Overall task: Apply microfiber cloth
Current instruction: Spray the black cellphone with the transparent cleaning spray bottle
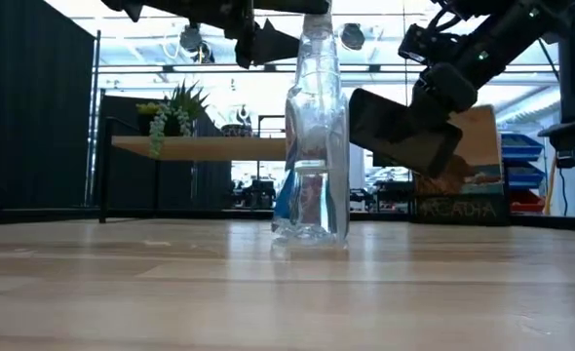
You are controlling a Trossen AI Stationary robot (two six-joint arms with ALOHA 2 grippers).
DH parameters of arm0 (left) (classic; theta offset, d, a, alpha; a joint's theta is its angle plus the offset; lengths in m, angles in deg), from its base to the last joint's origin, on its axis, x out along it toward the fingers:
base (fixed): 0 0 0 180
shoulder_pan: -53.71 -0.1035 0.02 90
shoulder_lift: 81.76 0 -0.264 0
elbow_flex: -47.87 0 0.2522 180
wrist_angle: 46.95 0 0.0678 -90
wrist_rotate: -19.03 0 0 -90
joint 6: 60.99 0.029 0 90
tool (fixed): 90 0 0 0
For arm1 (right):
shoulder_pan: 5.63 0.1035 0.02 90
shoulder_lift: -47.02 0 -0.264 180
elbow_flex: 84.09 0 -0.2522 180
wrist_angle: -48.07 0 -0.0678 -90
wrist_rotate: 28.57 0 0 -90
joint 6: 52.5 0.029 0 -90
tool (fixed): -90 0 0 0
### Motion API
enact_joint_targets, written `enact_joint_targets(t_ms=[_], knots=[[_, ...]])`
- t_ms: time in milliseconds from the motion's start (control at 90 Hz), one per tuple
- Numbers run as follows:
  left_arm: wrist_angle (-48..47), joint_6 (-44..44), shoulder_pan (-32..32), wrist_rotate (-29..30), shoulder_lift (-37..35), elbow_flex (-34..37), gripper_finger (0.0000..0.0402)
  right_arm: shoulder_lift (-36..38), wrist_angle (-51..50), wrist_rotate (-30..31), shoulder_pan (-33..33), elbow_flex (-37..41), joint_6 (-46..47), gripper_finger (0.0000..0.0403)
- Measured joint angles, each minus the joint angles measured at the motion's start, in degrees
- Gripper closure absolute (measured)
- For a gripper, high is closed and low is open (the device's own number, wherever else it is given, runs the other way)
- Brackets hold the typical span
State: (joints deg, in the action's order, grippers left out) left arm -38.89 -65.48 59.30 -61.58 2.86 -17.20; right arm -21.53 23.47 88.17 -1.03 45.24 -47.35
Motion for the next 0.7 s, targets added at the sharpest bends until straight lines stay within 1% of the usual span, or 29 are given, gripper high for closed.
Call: enact_joint_targets(t_ms=[111, 233, 389, 589, 700], knots=[[0.52, 2.94, -0.02, -0.30, 0.00, 0.00, 0.0027, 0.00, 1.93, 0.02, 0.00, 0.00, 0.05, 0.0395], [0.44, 3.50, 0.04, -1.48, 0.00, 0.00, 0.0027, -0.28, 8.12, -0.27, 0.00, 0.00, -0.10, 0.0395], [0.06, 3.47, 0.02, -2.09, -0.01, 0.00, 0.0027, -2.49, 15.19, -5.15, 0.07, 0.00, -0.21, 0.0395], [-0.73, 3.43, 0.02, -2.16, -0.04, 0.00, 0.0027, -5.61, 15.85, -5.79, 2.26, 0.00, 0.18, 0.0395], [-1.39, 3.40, 0.02, -2.27, -0.09, 0.00, 0.0027, -6.14, 13.14, -5.92, 4.26, 0.00, 1.52, 0.0395]])
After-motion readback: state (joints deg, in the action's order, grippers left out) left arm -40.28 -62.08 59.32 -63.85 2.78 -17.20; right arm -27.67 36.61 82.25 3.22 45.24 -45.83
